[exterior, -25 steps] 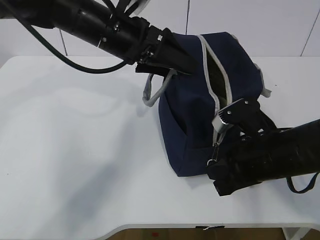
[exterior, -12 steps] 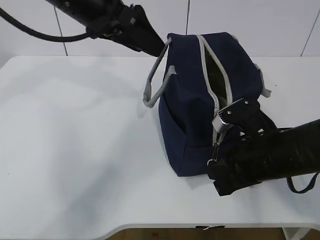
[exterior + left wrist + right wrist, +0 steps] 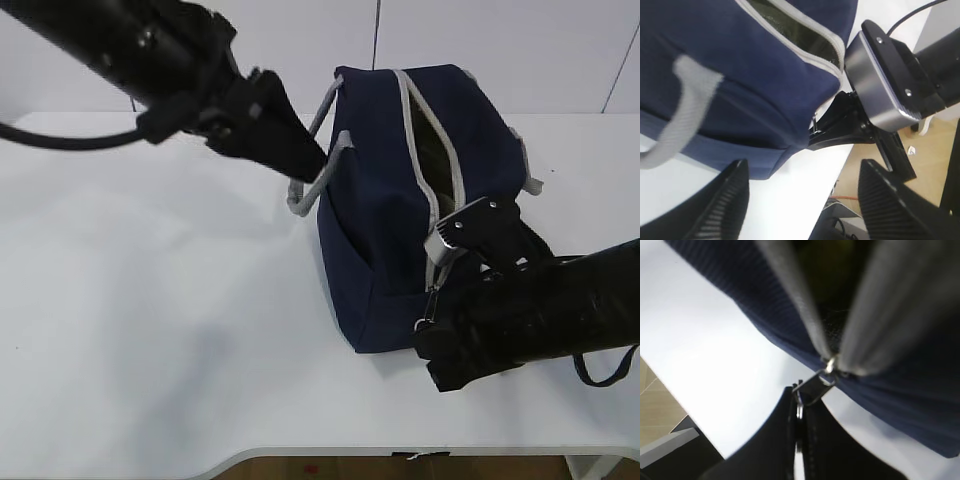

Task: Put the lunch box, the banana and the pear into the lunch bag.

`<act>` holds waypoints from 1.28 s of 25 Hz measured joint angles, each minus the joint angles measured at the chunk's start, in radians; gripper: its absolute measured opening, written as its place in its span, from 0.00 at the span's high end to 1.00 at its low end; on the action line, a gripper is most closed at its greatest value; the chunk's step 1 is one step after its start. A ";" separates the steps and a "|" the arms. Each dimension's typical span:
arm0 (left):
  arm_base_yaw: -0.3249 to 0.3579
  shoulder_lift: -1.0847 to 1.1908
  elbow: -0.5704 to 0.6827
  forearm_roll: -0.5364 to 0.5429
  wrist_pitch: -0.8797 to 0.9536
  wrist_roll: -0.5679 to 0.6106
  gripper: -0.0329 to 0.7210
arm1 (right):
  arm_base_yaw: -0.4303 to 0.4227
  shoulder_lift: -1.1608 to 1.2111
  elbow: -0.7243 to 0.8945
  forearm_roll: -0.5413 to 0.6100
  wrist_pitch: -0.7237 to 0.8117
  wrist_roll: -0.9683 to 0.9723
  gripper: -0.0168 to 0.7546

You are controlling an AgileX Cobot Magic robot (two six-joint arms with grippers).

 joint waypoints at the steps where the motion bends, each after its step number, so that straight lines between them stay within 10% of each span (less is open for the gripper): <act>1: -0.025 -0.013 0.040 0.000 -0.036 0.000 0.26 | 0.000 0.000 0.000 0.000 0.000 0.000 0.97; 9: -0.190 -0.029 0.264 -0.067 -0.355 -0.008 0.28 | 0.000 0.000 0.000 0.000 0.000 0.000 0.97; 17: -0.210 -0.019 0.343 -0.098 -0.604 0.013 0.28 | 0.000 0.000 0.000 0.000 0.000 0.000 0.97; 32: -0.210 0.051 0.341 -0.379 -0.505 0.294 0.28 | 0.000 0.000 0.000 0.000 0.005 0.000 0.97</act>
